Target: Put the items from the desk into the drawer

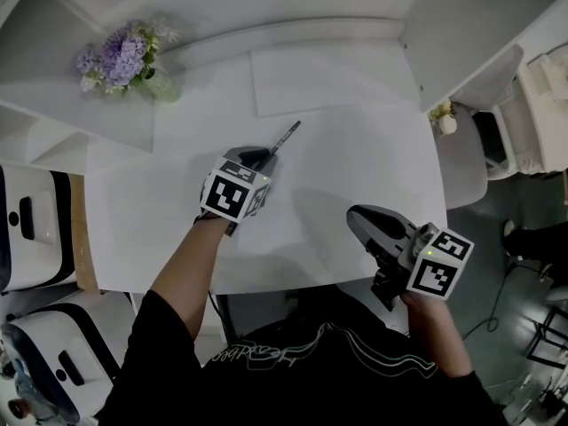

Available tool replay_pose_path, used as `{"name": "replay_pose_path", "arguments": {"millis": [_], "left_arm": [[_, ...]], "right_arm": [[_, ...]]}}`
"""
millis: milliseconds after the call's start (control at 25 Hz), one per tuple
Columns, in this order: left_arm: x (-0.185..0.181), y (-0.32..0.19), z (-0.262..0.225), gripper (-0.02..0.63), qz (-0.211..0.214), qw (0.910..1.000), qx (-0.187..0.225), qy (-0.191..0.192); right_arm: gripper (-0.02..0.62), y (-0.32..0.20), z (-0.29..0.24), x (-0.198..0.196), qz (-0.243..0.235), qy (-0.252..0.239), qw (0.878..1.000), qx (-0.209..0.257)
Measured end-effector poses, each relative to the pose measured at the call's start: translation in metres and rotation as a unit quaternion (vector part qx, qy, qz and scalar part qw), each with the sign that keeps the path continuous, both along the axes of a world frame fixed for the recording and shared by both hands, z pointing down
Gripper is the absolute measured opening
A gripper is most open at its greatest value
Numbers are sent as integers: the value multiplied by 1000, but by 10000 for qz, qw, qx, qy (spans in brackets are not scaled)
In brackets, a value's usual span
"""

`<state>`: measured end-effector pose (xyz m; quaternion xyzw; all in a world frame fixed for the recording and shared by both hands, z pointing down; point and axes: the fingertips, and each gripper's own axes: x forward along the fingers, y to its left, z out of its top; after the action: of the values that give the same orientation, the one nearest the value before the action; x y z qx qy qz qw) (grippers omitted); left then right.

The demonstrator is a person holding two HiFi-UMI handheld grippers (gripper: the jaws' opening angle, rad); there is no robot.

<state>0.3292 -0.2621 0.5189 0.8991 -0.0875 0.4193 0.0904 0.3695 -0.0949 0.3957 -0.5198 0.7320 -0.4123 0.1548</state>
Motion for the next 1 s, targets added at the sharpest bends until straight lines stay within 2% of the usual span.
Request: {"name": "replay_pose_path", "arguments": {"millis": [200,400,720,840,1000], "left_arm": [[-22,30,-44,71,-210,9981,-164,557],[-69,70,-102,71,-391,9918,-258,1191],[-177,150,-192,71,-807,9794,-101,1846],[-220,177,-210,71,-1043,9737,11,2023],[-282,208,-219,72,-1434,9677,142,2067]], "right_arm": [[51,9,-18,-24,-53,113,9998,158],[51,24,-43,-66,-225,245,9987,392],[51,52,-78,-163,-720,296,9944,710],[51,60,-88,-202,-1016,322,9908,830],[51,71,-93,-255,-1377,310,9859,895]]}}
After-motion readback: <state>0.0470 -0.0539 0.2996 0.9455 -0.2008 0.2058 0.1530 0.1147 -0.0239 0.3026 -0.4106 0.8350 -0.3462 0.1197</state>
